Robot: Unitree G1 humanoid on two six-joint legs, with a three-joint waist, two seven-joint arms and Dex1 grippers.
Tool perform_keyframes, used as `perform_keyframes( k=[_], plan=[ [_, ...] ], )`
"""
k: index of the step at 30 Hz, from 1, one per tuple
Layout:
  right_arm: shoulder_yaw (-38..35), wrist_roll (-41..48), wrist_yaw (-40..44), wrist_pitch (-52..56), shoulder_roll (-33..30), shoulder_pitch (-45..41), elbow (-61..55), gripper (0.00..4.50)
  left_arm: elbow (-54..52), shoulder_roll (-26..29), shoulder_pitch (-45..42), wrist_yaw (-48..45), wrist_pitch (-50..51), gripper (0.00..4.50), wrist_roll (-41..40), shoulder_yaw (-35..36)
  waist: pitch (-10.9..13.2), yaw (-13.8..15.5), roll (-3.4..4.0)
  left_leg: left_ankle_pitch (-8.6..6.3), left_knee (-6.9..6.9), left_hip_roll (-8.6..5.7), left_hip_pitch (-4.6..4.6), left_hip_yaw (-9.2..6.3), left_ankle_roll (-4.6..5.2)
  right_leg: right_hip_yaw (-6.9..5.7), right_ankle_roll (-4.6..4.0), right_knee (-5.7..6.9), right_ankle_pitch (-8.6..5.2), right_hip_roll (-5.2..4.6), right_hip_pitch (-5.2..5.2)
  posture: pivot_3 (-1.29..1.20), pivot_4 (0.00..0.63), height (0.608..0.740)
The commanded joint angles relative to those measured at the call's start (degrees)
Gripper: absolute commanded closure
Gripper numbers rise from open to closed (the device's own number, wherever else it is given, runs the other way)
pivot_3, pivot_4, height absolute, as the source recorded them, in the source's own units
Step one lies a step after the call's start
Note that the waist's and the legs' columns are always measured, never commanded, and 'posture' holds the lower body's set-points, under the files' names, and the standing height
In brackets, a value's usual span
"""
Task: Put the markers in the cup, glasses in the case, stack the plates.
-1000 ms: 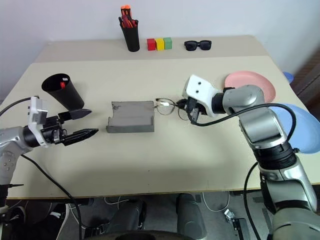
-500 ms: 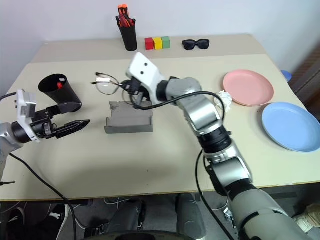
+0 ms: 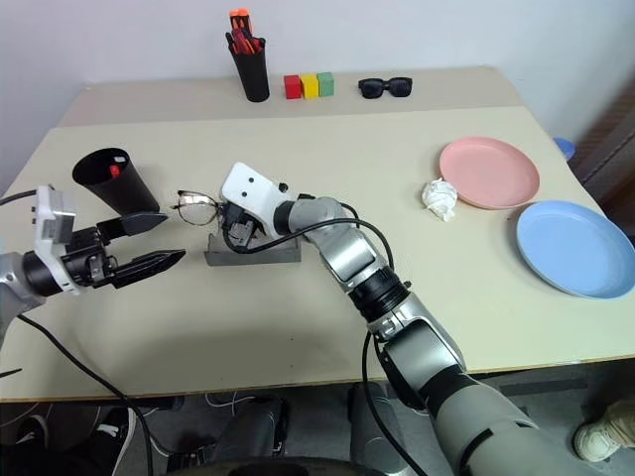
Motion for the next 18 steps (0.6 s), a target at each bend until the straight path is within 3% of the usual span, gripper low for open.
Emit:
perform_keyframes(
  k=[1,18],
  plan=[
    [0.9,-1.6,1.6,-0.3,-1.3,0.0,-2.2,4.35,-2.0,1.3,-1.1,0.8,1.0,0.0,-1.1,0.6,0.0,-0.1,0.0,0.0,0.0,0.0,0.0,0.0,0.0,0.0,0.0,0.0,0.0,0.0,0.0,0.0,0.15,0.74],
    [6.1,-4.8,10.1,9.1,-7.0,0.4,-9.7,4.35,-2.5,2.3,-5.2,2.1,3.6,0.0,-1.5,-0.2,0.0,-0.1,0.0,0.0,-0.02,0.01,0.0,0.01,0.0,0.0,0.0,-0.01,0.0,0.01,-0.01,0.0,0.15,0.74]
  ],
)
